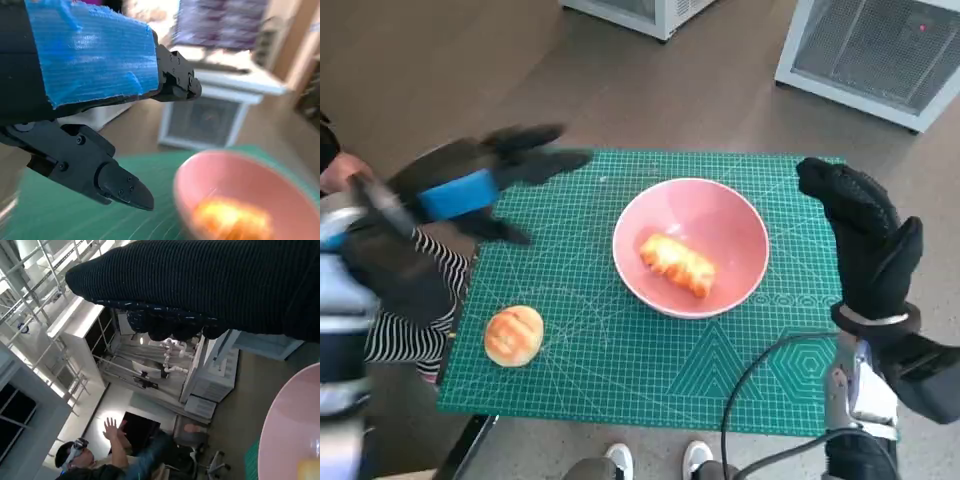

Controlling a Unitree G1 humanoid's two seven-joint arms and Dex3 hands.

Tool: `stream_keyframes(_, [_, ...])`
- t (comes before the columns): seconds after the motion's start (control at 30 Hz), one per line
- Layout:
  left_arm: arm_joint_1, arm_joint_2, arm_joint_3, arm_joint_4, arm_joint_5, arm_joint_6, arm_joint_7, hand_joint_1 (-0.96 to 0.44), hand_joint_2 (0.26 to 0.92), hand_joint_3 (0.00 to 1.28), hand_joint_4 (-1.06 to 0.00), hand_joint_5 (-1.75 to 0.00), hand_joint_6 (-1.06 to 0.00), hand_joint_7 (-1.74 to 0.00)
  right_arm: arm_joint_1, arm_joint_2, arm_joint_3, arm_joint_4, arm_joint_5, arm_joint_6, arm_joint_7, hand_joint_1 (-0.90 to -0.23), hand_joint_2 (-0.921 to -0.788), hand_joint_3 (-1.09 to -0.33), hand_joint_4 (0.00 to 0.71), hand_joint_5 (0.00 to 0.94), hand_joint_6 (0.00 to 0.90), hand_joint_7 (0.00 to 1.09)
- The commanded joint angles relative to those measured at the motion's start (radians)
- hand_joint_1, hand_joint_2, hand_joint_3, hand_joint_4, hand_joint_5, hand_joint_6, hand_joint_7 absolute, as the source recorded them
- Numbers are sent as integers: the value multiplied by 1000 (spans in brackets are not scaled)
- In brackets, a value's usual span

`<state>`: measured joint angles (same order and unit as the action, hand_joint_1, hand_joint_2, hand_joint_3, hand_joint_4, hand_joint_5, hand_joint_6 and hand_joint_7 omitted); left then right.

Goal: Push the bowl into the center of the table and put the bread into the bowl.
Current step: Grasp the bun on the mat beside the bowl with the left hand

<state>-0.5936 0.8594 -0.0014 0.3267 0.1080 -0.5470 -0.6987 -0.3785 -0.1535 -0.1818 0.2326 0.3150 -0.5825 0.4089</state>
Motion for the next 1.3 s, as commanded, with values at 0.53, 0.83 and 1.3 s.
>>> stream_keyframes(0.53, [299,120,67,-166,-31,70,-98,-308,776,0,-236,-3,-394,-44,-30,-5,13,43,38,43,46,-672,-921,-664,142,0,96,419])
stream_keyframes(0.83, [308,89,10,-133,-26,64,-120,-281,774,0,-235,-1,-398,-37,-46,-3,13,59,48,50,59,-673,-921,-662,144,1,93,420])
stream_keyframes(1.3, [221,-23,-145,118,93,0,-90,-128,778,2,-276,-17,-413,-31,-53,-4,3,70,59,48,79,-675,-921,-656,143,0,88,420])
